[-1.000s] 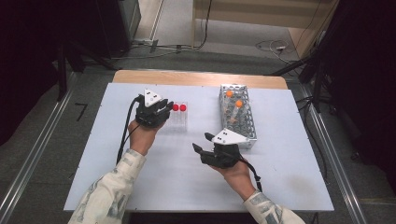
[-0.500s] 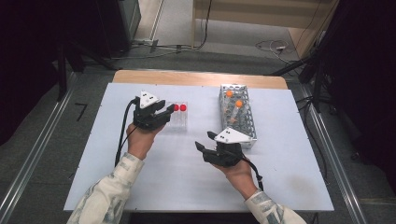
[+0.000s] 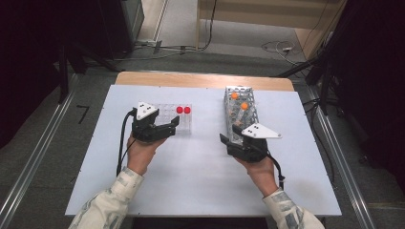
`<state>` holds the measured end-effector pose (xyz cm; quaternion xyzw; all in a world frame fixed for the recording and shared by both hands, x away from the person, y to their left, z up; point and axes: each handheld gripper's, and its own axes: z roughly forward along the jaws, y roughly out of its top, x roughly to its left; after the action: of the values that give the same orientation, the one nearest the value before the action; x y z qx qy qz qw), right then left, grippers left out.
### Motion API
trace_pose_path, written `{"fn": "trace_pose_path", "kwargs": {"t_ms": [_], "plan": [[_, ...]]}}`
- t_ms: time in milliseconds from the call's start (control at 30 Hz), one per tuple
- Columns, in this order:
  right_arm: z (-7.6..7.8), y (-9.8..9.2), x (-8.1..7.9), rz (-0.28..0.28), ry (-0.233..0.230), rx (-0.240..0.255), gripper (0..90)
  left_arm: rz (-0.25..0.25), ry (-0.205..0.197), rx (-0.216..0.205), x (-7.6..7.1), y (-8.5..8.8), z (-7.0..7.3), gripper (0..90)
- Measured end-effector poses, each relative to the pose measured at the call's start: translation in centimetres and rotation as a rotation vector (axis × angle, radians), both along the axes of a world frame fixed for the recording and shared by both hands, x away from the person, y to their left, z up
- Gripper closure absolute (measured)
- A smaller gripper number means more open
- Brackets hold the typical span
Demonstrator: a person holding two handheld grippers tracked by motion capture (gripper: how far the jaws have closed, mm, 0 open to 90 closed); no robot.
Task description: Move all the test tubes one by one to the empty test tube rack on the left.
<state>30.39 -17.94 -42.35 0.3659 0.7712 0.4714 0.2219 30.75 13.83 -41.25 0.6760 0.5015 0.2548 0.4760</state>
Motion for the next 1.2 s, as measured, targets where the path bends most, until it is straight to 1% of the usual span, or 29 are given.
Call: {"fn": "trace_pose_path", "kwargs": {"t_ms": [133, 267, 367, 467, 567, 667, 733, 767, 833, 967, 1067, 1133, 1200], "plan": [[0.4, -1.8, 1.0, -0.054, -0.012, -0.002, 41.6, -0.015, 0.001, -0.001, -0.5, -0.1, 0.1, 20.9], [0.4, -3.6, 2.3, -0.132, -0.014, -0.004, 42.4, -0.043, 0.022, -0.029, -0.9, -0.2, 0.1, 19.2], [0.2, -4.9, 3.5, -0.190, 0.009, -0.006, 42.4, -0.047, 0.014, -0.029, -1.0, -0.4, 0.2, 19.3], [-0.3, -5.8, 4.8, -0.233, 0.029, 0.005, 43.9, -0.052, 0.016, -0.025, -1.0, -0.5, 0.1, 19.3], [-0.9, -6.2, 6.1, -0.268, 0.033, 0.009, 47.0, -0.055, 0.015, -0.025, -1.0, -0.6, 0.0, 19.3], [-1.6, -6.3, 7.4, -0.286, 0.040, -0.001, 50.0, -0.055, 0.016, -0.026, -1.0, -0.6, 0.0, 19.4], [-1.9, -6.5, 8.2, -0.295, 0.034, -0.013, 52.2, -0.053, 0.014, -0.029, -1.0, -0.5, 0.0, 19.5], [-2.1, -6.6, 8.5, -0.295, 0.030, -0.011, 54.1, -0.052, 0.016, -0.031, -1.0, -0.4, 0.0, 19.7], [-2.5, -6.7, 9.1, -0.292, 0.027, -0.011, 56.0, -0.052, 0.014, -0.030, -1.0, -0.4, 0.0, 19.7], [-3.3, -6.8, 9.9, -0.265, 0.020, -0.009, 57.9, -0.052, 0.016, -0.026, -1.0, -0.3, -0.1, 19.8], [-3.4, -6.7, 10.2, -0.260, 0.019, -0.007, 58.4, -0.050, 0.017, -0.030, -0.9, -0.3, -0.1, 20.1], [-3.2, -6.6, 10.5, -0.256, 0.013, -0.019, 58.4, -0.050, 0.017, -0.030, -0.9, -0.3, -0.2, 20.1], [-2.9, -6.5, 10.7, -0.252, 0.008, -0.019, 59.1, -0.050, 0.016, -0.028, -1.0, -0.3, -0.1, 20.2]]}}
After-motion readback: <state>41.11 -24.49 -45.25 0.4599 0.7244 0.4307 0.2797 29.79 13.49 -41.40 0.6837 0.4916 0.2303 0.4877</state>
